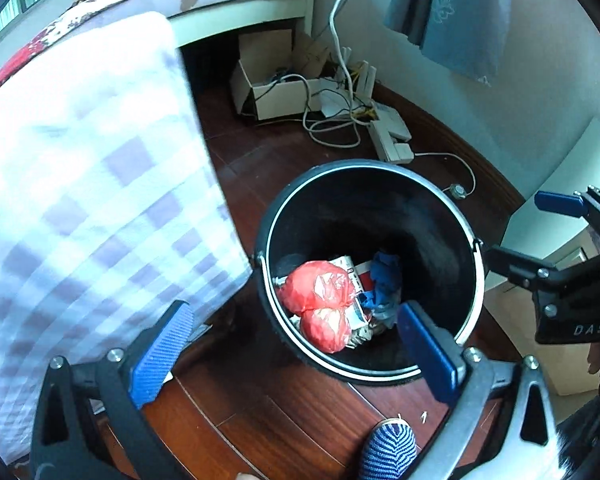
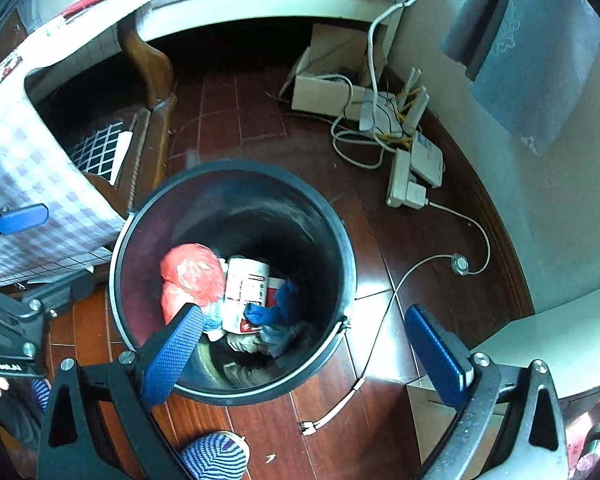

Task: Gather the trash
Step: 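Move both open tools back over the bed toward the bowl and carton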

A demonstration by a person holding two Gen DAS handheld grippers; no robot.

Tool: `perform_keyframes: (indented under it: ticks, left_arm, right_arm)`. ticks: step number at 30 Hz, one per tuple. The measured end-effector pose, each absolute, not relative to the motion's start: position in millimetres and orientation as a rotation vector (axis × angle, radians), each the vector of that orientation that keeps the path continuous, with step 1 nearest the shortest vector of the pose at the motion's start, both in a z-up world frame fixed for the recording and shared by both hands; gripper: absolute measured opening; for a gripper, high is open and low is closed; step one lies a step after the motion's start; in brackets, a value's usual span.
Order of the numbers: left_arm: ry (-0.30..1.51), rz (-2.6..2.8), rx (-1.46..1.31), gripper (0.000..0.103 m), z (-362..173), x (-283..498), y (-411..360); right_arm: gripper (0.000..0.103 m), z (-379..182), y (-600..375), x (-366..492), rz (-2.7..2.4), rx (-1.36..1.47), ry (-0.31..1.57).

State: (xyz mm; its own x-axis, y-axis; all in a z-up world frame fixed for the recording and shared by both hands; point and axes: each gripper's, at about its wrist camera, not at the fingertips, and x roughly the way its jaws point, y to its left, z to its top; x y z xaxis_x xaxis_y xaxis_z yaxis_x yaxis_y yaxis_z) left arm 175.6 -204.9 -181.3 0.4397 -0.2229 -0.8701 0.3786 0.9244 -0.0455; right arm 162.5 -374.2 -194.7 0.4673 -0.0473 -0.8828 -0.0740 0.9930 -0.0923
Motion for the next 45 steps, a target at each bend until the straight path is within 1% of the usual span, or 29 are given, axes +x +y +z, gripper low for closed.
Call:
perform_keyframes:
  ticks: [16,30,37,45]
  left_arm:
    - [0.948,-0.256,0.115,0.102,-118,134,-127]
    - [0.8,-0.096,0.053,0.102,-58,109,-36]
    - [0.764,0.001,-0.001,0.102,-45,111,21]
    - [0.768,0.127,-0.051,0.102,-49,119,90]
  right_arm:
    - [0.102,-123,-309,124,0.083,-0.187,0.942]
    - [0.102,-60,-218,122,0.214,-0.282,0.822]
    - [0.102,-44,-162,136,0.293,-0.307,0.781]
    - [0.102,-36,-94,166,0.392,-0.312,0.758]
